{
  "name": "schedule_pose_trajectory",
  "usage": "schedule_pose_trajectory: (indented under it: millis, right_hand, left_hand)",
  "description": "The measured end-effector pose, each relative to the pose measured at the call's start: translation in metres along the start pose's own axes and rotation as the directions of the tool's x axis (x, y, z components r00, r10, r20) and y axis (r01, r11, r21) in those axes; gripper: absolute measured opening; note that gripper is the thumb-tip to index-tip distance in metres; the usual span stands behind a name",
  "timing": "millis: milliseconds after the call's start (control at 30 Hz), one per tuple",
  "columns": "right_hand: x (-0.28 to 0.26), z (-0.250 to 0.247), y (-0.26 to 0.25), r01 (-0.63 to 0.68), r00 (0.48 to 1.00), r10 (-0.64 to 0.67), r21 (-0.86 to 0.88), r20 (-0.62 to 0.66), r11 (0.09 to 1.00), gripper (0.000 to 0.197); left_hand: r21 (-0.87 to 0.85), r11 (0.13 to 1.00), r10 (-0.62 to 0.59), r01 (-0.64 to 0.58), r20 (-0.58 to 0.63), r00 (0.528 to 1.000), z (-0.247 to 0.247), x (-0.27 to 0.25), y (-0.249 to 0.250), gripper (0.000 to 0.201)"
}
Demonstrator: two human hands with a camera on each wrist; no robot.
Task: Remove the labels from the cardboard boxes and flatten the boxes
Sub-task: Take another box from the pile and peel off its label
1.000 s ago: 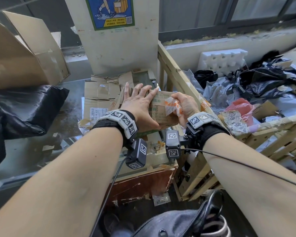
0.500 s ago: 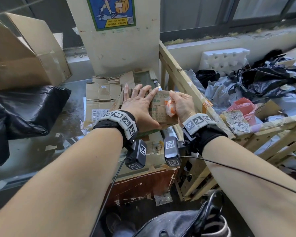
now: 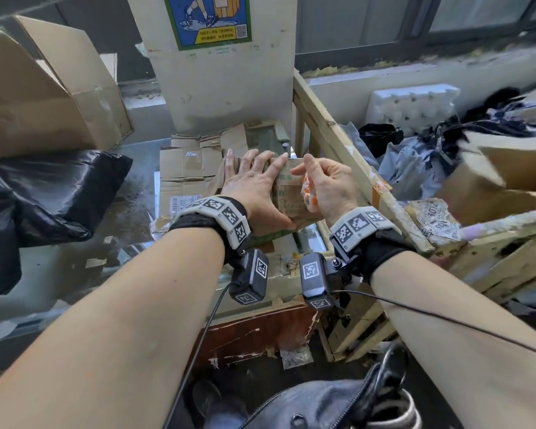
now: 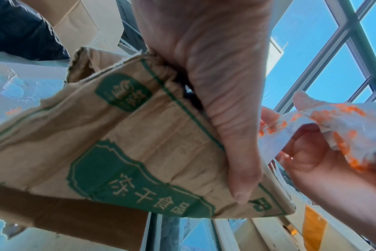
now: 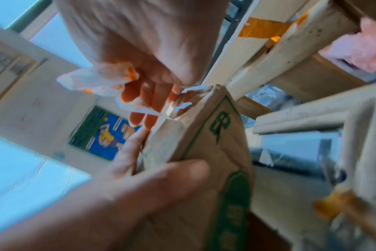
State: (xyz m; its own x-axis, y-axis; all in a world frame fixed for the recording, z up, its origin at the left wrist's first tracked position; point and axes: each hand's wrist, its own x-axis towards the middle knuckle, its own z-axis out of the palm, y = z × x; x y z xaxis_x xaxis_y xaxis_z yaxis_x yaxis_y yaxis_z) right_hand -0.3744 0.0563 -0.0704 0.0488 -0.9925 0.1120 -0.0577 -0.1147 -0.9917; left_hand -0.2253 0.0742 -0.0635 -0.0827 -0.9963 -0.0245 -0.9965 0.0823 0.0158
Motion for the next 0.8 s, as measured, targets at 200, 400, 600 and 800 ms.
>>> schedule_pose_trajectory:
  millis: [200,400,600,800]
  right_hand:
    - [0.012,-0.007,0.0,-0.227,0.972,0.207,0.221,0.109,0.949,0.044]
    - [0.016,-0.005,0.001,-0.265,0.963,0.268,0.345,0.039,0.901,0.039]
    - [0.019,-0.007,0.003,-0.276,0.955,0.29,0.519,0.056,0.809,0.041]
    - [0.02,-0.01,0.004,-0.302,0.944,0.316,0.651,0.1,0.696,0.04]
  left_hand:
    - [-0.004,1.0,0.005,-0.005,-0.004,1.0,0.001,0.001,0.002,0.129]
    - [0.0,1.0,0.009,-0.009,0.013,1.0,0.0,0.003,0.003,0.128]
    - [-0.001,1.0,0.023,-0.023,0.01,1.0,0.001,0.006,0.003,0.129]
    - [0.001,1.0,0.027,-0.027,0.009,1.0,0.001,0.008,0.004,0.128]
